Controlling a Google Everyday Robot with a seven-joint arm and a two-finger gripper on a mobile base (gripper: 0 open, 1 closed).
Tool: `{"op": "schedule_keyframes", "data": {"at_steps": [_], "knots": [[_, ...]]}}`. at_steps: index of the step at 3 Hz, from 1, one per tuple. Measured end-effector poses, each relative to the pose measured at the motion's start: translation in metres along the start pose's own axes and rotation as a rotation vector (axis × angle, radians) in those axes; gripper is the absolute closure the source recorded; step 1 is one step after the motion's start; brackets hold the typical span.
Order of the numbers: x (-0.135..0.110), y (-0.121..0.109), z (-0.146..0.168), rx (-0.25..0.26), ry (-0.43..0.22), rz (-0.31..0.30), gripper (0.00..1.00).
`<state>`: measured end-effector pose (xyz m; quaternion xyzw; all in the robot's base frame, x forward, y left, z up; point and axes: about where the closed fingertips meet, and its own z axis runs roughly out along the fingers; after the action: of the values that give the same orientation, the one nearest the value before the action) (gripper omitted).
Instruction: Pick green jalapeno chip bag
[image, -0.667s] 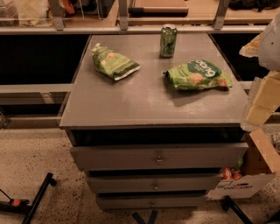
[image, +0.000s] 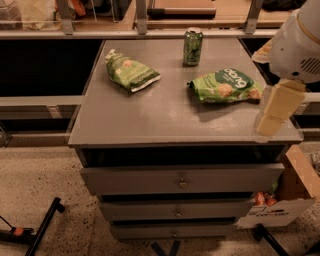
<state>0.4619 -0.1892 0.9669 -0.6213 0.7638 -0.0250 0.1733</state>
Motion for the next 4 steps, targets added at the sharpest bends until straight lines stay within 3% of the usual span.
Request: {"op": "schedule_keyframes", "data": {"at_steps": [2,4], "knots": [[-0.066,-0.027,0.054,-0.038,-0.082,-0.071,0.0],[-0.135,-0.06,0.096,-0.045,-0.136,-0.12,0.0]]}}
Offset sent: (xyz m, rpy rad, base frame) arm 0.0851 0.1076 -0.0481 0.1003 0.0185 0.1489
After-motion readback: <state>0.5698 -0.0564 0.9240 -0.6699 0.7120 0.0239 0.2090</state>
